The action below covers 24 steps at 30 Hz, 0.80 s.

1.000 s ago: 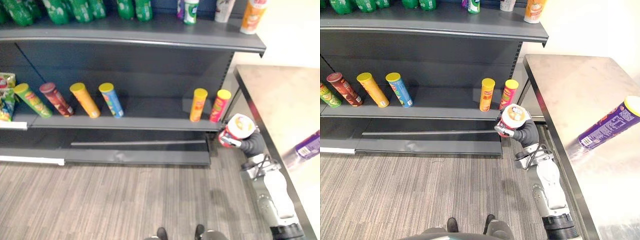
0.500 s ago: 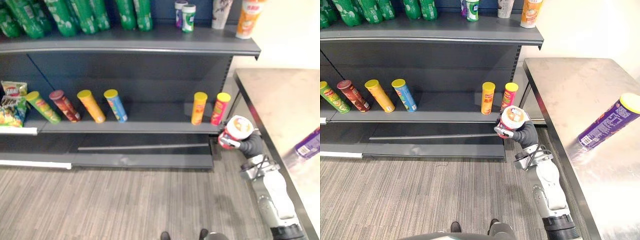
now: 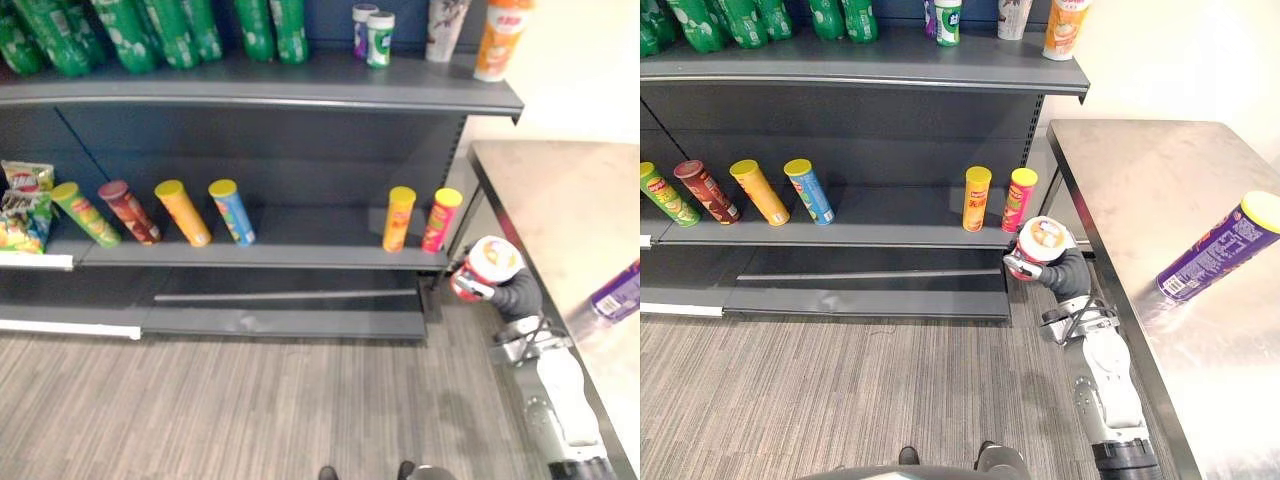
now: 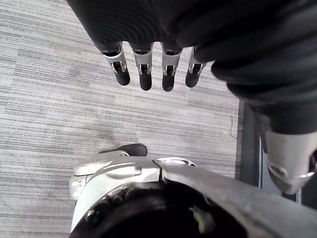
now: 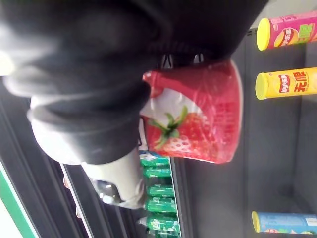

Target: Put the gum and the chips on the shelf.

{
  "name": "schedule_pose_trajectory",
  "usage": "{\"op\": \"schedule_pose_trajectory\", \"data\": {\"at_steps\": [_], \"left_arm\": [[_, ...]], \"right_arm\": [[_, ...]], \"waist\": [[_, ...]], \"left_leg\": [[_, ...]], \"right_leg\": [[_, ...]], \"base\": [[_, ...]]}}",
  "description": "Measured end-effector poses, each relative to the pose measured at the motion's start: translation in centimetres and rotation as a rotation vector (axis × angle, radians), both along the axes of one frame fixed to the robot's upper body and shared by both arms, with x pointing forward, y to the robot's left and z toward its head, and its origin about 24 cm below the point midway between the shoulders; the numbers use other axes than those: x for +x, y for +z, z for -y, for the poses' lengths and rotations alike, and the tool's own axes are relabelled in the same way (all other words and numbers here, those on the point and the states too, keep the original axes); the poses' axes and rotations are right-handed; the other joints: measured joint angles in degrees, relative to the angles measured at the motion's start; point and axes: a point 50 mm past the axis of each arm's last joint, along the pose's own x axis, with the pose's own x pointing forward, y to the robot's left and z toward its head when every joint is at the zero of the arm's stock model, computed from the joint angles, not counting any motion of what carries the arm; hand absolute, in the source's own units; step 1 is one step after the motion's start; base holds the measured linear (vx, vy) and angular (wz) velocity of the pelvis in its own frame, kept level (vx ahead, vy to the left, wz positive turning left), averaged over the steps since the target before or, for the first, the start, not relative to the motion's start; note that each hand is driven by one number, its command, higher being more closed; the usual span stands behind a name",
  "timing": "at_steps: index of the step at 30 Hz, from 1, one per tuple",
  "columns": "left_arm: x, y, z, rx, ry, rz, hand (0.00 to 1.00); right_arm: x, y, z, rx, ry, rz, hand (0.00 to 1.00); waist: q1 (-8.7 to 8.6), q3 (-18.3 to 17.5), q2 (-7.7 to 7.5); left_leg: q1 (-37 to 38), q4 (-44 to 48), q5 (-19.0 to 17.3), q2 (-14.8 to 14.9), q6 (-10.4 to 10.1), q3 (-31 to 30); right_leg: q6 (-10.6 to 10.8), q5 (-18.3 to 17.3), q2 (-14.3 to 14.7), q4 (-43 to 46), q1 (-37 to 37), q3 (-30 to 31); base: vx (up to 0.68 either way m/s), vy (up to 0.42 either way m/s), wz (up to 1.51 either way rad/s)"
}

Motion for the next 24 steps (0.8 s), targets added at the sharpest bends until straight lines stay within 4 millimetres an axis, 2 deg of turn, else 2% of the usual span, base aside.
{"op": "schedule_pose_trajectory", "data": {"at_steps": [1,2,3,4,5,7,8,10,12,14,15,17,18,19,21,22,24], "left_arm": [[0.0,0.0,-0.1,0.012,0.004,0.000,0.00],[0.1,0.0,-0.1,0.016,0.009,0.002,0.00],[0.1,0.0,-0.1,0.018,0.017,0.004,0.00],[0.1,0.0,-0.1,0.022,0.028,0.005,0.00],[0.4,0.1,-0.1,0.025,0.028,0.016,0.00],[0.7,0.0,0.3,0.021,0.032,0.028,0.00],[0.6,0.0,0.5,0.016,0.038,0.028,0.00],[0.7,0.0,0.7,0.009,0.044,0.036,0.00],[0.7,0.0,0.5,0.012,0.051,0.046,0.00],[0.6,0.1,0.6,0.012,0.060,0.053,0.00],[0.0,0.0,0.6,0.013,0.082,0.044,0.00],[-0.7,0.0,0.6,0.011,0.093,0.028,0.00],[-1.4,-0.2,1.2,-0.003,0.103,0.008,0.00],[-1.4,-0.2,1.2,-0.004,0.103,0.004,0.00],[-1.2,-0.1,0.8,0.008,0.102,0.014,0.00],[-0.5,0.0,0.2,0.020,0.087,0.031,0.00],[-0.1,0.1,-0.1,0.026,0.074,0.039,0.00]], "right_arm": [[-0.1,-0.1,0.0,0.000,0.001,-0.004,1.00],[0.0,-0.1,0.0,-0.001,0.004,-0.003,1.00],[-0.1,-0.1,0.0,-0.001,0.005,-0.004,1.00],[-0.1,-0.2,-0.1,0.001,0.007,-0.007,1.00],[0.0,-0.5,-0.1,-0.001,0.007,-0.020,1.00],[0.0,-0.9,0.0,-0.002,-0.003,-0.038,1.00],[0.1,-1.1,0.1,0.001,-0.014,-0.048,1.00],[0.2,-0.7,0.2,-0.001,-0.033,-0.023,1.00],[0.2,-0.9,0.3,0.000,-0.038,-0.024,1.00],[0.5,-1.2,0.3,0.000,-0.040,-0.038,1.00],[0.6,-1.2,0.4,-0.003,-0.040,-0.035,1.00],[0.6,-1.1,0.5,-0.009,-0.038,-0.030,1.00],[0.5,-0.7,1.0,-0.044,-0.035,-0.006,1.00],[0.4,-0.8,1.2,-0.043,-0.042,-0.006,1.00],[0.2,-1.1,1.2,-0.030,-0.048,-0.010,1.00],[-0.2,-0.9,1.4,-0.024,-0.064,0.003,1.00],[-0.4,-0.7,1.6,-0.017,-0.077,0.011,1.00]], "waist": [[-0.16,-0.14,-0.33],[-0.39,-0.13,0.03],[-0.39,-0.07,0.56],[-0.09,0.27,1.75],[-0.01,0.88,1.92],[0.72,2.29,2.20],[0.81,2.90,1.48],[0.66,3.31,1.76],[0.65,3.71,1.84],[0.75,3.97,1.41],[0.69,3.99,1.44],[0.57,4.17,1.76],[0.46,4.39,3.26],[0.54,4.48,2.94],[0.11,4.09,1.55],[-0.57,4.36,0.19],[-0.83,4.59,-0.54]], "left_leg": [[-1.97,4.27,-1.84,0.38,-0.24,-0.19],[-5.25,11.53,-5.32,1.78,-0.11,-0.31],[-7.08,15.85,-7.26,2.96,0.06,-0.21],[-9.83,23.83,-9.84,5.22,-0.03,0.27],[-13.40,32.52,-9.47,7.02,-0.03,1.18],[-14.90,39.31,-7.84,8.12,-0.27,1.29],[-14.43,39.59,-6.85,7.39,-0.73,1.21],[-14.44,38.29,-7.89,7.20,-0.97,0.96],[-15.07,34.78,-8.87,8.24,-1.69,-0.99],[-15.78,28.38,-7.12,9.89,-3.48,-5.47],[-15.53,24.22,-5.37,11.33,-4.45,-7.90],[-14.18,21.93,-4.38,12.78,-5.03,-8.23],[-12.30,20.62,-3.77,13.88,-6.61,-7.92],[-12.38,21.62,-2.38,13.49,-9.26,-7.52],[-12.35,23.71,-4.75,11.11,-8.38,-5.84],[-13.09,26.25,-6.58,9.21,-7.23,-4.98],[-14.10,28.81,-8.71,7.65,-6.07,-4.33]], "right_leg": [[-0.26,-0.72,-0.06,0.64,-0.17,-0.10],[-0.63,-1.59,0.54,0.84,-0.01,-0.31],[-1.18,-2.34,1.25,0.72,0.13,-0.44],[-1.58,-3.07,2.58,0.76,0.72,-0.68],[-1.94,-3.80,2.85,1.67,1.13,-0.88],[-2.25,-5.37,2.50,3.85,2.50,-0.32],[-2.31,-6.30,1.57,4.99,2.99,0.04],[-2.59,-6.82,0.64,5.61,2.72,0.44],[-2.43,-7.13,-0.06,5.65,2.93,0.92],[-2.06,-7.55,-0.73,6.13,2.98,2.81],[-1.11,-8.62,-0.98,7.42,2.88,4.37],[-0.08,-9.91,-1.06,9.00,2.74,5.88],[2.10,-11.80,-1.03,11.27,2.87,8.24],[2.91,-12.33,-1.61,11.92,2.86,9.35],[3.94,-12.49,-4.27,11.00,3.31,10.54],[6.09,-11.17,-6.45,8.16,4.67,10.88],[7.40,-9.70,-8.26,5.86,5.81,11.02]], "base": [[0.05,-0.065,0.14],[0.04,-0.098,0.08],[0.03,-0.095,-0.03],[0.02,-0.096,-0.01],[0.03,-0.075,-0.01],[0.03,-0.066,-0.04],[0.03,-0.040,0.01],[0.01,-0.004,0.04],[0.03,0.038,-0.07],[0.11,0.135,-0.38],[0.14,0.193,-0.53],[0.15,0.258,-0.61],[0.18,0.374,-0.74],[0.20,0.410,-0.72],[0.22,0.364,-0.23],[0.27,0.404,-0.02],[0.19,0.307,-0.02]]}}
